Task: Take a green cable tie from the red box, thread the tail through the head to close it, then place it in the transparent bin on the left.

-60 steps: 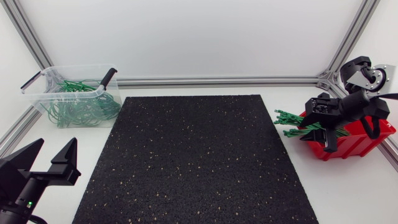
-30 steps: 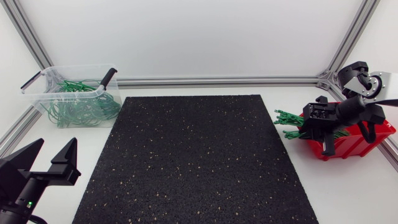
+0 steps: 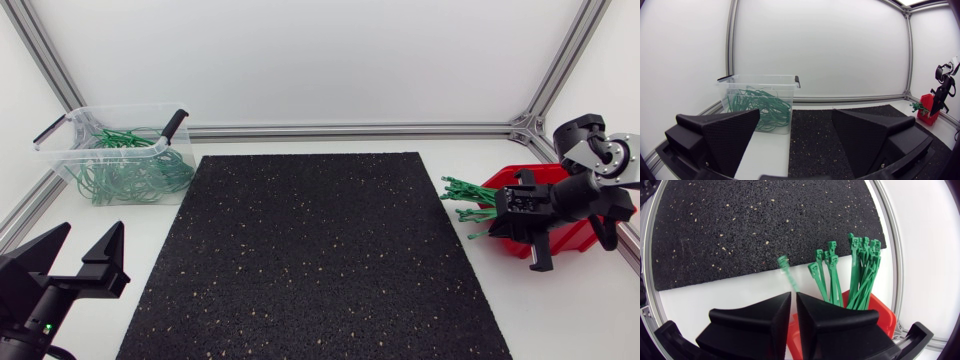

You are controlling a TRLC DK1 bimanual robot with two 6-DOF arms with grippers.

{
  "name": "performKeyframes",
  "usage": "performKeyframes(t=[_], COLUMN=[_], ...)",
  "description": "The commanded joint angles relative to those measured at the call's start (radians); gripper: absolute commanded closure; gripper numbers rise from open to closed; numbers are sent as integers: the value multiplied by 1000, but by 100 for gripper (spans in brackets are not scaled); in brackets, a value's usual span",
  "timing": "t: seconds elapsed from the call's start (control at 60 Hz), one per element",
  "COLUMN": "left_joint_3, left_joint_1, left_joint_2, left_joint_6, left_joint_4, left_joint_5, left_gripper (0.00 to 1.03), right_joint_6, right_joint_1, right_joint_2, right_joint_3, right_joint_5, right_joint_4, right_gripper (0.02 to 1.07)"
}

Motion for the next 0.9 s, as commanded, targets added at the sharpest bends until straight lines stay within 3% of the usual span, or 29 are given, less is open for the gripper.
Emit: performKeyframes(t=[0.0, 0.067, 0.167, 0.267, 0.883], left_joint_3=[-39, -39, -39, -39, -39], left_joint_1=[-4, -4, -2, -1, -5], left_joint_2=[-7, -7, -7, -7, -7], left_joint_6=[-4, -4, -4, -4, -4], left_joint_4=[-23, -23, -25, -23, -25], left_joint_5=[-2, -2, -2, -2, -2], left_gripper=[3, 3, 3, 3, 3], right_joint_6=[-29, -29, -35, -44, -56], right_joint_1=[-11, -12, -11, -11, 55], right_joint_2=[-32, -52, -84, -101, -77], right_joint_3=[-20, -20, -34, -54, -160], right_joint_5=[1, -2, -2, 1, 65], right_joint_4=[17, 20, 21, 33, 234], right_gripper=[91, 84, 60, 53, 53])
